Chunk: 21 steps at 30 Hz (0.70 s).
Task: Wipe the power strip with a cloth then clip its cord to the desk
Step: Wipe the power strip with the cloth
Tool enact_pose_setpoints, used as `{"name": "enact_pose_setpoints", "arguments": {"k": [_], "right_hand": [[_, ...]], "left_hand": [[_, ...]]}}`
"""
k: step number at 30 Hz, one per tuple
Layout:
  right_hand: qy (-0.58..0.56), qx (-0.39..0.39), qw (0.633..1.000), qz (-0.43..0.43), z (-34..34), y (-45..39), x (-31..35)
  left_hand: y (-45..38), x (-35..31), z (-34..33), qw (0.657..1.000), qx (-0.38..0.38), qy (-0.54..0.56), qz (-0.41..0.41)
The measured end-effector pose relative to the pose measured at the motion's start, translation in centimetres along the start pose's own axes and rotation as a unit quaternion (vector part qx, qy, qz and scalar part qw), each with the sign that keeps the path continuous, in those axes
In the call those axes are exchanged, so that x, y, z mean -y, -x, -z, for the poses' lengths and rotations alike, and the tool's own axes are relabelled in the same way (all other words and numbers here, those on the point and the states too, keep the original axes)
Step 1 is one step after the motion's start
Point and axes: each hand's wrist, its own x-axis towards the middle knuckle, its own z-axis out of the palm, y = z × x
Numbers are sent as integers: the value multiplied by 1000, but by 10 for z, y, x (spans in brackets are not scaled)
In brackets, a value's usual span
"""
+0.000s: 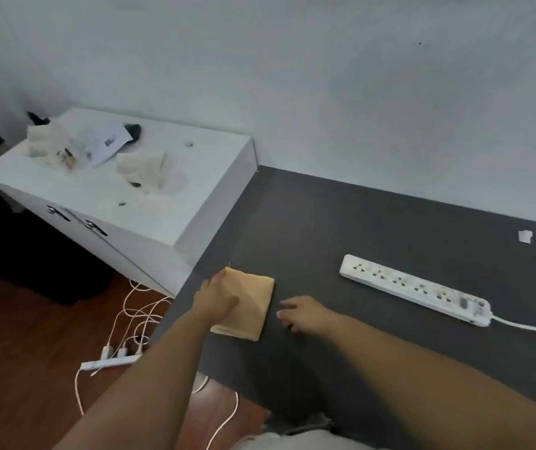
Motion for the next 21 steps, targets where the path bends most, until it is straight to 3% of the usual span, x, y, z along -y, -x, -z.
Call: {"name": "enact_pose_setpoints", "arguments": {"k": [4,8,11,15,18,21], "right_hand": [[-38,-87,995,-16,-38,-16,7],[-171,-148,972,-68,-59,-31,18],[-185,-145,967,-100,-62,-40,24],[-179,-121,969,-119,-53,-37,35],[-272,-119,949,-108,-42,-31,41],[-368,-111,920,-73,-23,-17,39]], "left_hand": [[-2,13,3,995,-11,97,-3],[-5,25,-2,984,-6,171,50],[-12,26,-2,973,15,222,66],[-18,20,9,952,144,265,59],[-19,13,16,915,194,352,33],[-19,2,25,885,179,431,11]]}}
